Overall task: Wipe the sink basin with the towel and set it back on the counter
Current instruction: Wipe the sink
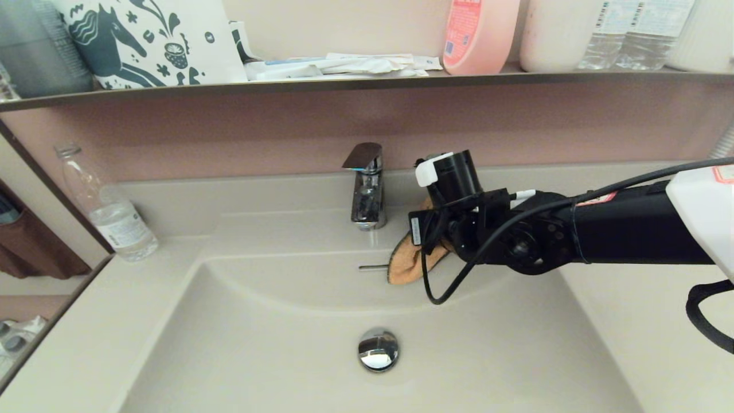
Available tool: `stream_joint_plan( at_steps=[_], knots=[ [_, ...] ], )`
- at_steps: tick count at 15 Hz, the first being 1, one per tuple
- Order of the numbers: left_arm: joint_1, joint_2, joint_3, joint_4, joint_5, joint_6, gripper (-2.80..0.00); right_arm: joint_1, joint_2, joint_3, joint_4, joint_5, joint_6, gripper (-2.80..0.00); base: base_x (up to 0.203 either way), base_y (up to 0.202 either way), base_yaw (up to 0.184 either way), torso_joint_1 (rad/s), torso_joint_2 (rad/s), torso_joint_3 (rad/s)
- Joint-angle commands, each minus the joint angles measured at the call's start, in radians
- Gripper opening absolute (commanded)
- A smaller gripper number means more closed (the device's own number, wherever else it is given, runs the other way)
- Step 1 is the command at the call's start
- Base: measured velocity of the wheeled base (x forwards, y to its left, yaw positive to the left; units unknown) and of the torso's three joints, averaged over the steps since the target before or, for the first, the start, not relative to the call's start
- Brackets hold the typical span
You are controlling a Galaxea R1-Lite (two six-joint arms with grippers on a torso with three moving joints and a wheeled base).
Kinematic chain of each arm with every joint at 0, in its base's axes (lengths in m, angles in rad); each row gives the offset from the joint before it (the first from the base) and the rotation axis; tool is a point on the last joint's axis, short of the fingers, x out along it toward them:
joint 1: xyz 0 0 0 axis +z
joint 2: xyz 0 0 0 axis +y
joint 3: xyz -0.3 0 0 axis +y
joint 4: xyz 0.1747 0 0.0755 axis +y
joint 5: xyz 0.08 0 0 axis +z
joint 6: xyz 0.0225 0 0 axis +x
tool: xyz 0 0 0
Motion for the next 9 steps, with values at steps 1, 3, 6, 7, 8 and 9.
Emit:
stream_joint_plan(
  at_steps=[1,3,6,7,8,9],
  knots=[
    [0.0,0.001,0.0,0.0,0.0,0.001,-2.8,-0.028,0.003,0.017,0.008,-0.003,0.0,-2.8,0.0,0.0,0.0,0.0,0.0,0.0],
    [0.0,0.001,0.0,0.0,0.0,0.0,-2.8,-0.052,-0.032,0.076,0.011,-0.003,-0.015,-2.8,0.0,0.0,0.0,0.0,0.0,0.0],
    [0.0,0.001,0.0,0.0,0.0,0.001,-2.8,-0.117,-0.099,0.172,0.007,0.003,-0.071,-2.8,0.0,0.0,0.0,0.0,0.0,0.0],
    [0.0,0.001,0.0,0.0,0.0,-0.001,-2.8,-0.146,-0.116,0.182,0.008,0.004,-0.074,-2.8,0.0,0.0,0.0,0.0,0.0,0.0],
    [0.0,0.001,0.0,0.0,0.0,0.001,-2.8,-0.176,-0.132,0.194,0.009,0.007,-0.076,-2.8,0.0,0.0,0.0,0.0,0.0,0.0],
    [0.001,0.001,0.0,0.0,0.0,0.0,-2.8,-0.201,-0.151,0.212,0.01,0.013,-0.08,-2.8,0.0,0.0,0.0,0.0,0.0,0.0]
  ],
)
